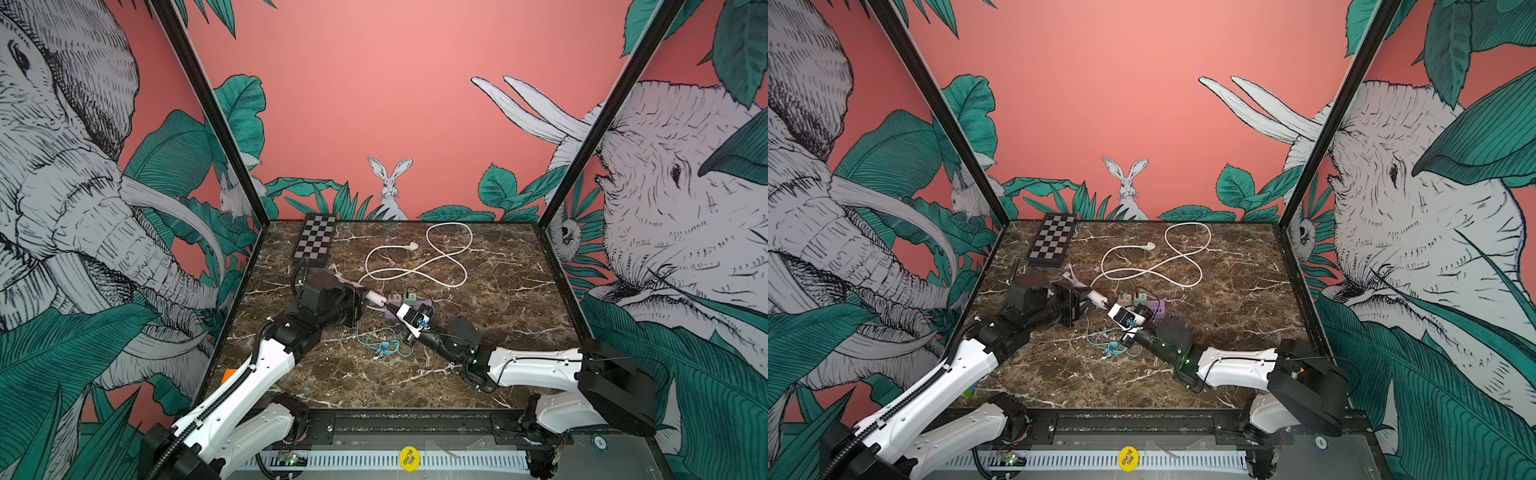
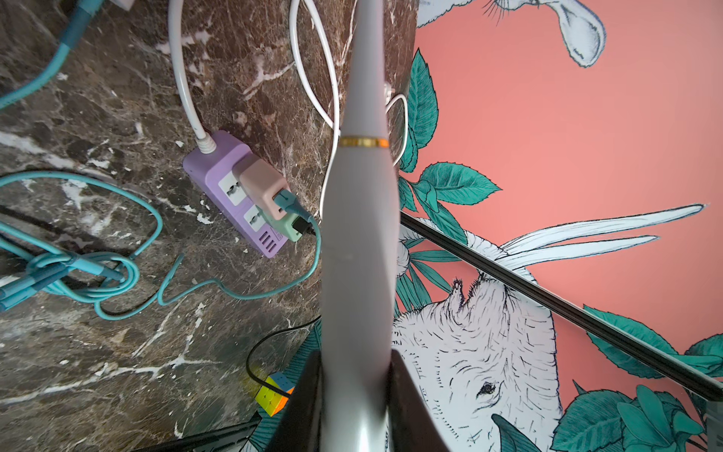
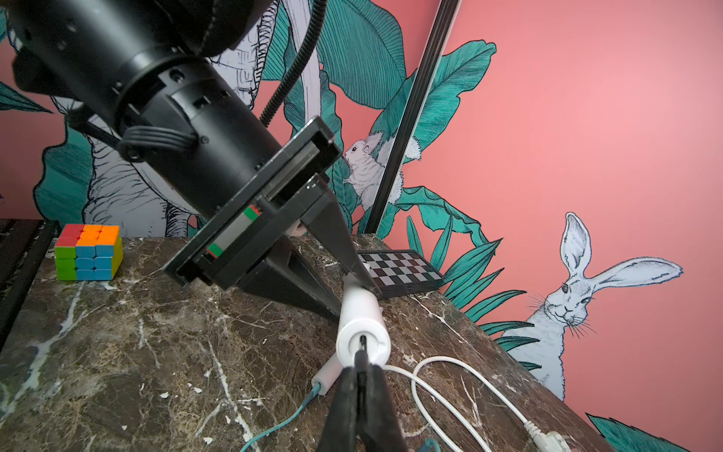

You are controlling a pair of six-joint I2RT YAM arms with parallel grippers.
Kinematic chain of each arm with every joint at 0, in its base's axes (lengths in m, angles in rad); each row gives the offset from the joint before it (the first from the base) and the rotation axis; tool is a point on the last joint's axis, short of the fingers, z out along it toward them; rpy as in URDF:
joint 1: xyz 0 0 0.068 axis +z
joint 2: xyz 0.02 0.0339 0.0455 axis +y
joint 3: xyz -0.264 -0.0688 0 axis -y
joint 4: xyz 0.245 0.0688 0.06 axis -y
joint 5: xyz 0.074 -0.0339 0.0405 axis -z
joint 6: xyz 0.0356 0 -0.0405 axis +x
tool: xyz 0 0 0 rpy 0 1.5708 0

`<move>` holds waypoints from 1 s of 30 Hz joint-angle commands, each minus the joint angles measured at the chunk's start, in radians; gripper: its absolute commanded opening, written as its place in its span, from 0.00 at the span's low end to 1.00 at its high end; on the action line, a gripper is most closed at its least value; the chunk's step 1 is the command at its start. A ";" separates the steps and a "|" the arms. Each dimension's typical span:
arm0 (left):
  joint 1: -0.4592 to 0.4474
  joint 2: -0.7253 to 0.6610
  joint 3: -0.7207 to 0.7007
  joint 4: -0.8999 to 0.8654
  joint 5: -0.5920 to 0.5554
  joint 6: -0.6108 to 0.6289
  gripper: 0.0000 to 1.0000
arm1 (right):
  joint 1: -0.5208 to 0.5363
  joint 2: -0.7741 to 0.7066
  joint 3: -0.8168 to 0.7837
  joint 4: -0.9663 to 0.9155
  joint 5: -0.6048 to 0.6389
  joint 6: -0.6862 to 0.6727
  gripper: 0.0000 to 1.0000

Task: Charge the electric toothbrush
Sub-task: Insert the charging cable into the electric toothbrush.

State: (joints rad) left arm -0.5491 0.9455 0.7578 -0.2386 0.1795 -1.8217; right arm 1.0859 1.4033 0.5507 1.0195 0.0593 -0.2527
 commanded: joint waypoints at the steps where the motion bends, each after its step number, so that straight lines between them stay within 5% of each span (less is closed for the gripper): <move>1: -0.004 -0.021 -0.004 0.040 0.008 -0.007 0.00 | 0.006 0.002 -0.002 0.024 0.018 -0.006 0.00; 30: -0.004 -0.008 0.002 0.033 0.044 0.021 0.00 | 0.008 0.021 0.061 -0.024 0.019 -0.045 0.00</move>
State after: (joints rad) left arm -0.5472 0.9470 0.7570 -0.2329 0.1825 -1.8103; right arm 1.0866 1.4193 0.5819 1.0008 0.0715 -0.2886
